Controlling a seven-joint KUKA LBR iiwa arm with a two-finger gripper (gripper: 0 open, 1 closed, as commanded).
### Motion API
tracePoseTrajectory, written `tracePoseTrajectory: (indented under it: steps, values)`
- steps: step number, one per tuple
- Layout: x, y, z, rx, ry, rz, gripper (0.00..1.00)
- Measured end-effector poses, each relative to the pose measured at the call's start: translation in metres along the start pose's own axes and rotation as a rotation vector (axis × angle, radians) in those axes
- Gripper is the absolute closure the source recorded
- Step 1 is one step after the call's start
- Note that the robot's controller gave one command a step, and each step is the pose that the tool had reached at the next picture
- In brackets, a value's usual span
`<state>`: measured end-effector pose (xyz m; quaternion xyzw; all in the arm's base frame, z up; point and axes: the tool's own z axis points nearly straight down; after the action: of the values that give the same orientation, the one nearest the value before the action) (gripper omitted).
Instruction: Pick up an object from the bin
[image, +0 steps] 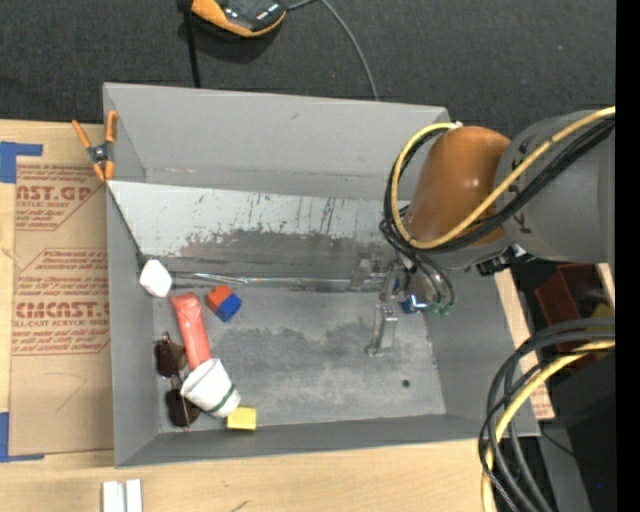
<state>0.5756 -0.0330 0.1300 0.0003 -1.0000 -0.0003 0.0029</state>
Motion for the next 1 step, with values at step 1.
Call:
tracePoseTrajectory:
  steps: [1]
  values:
    - [-0.0018, -0.0001, -0.0047, 0.001, -0.008, 0.000, 0.00]
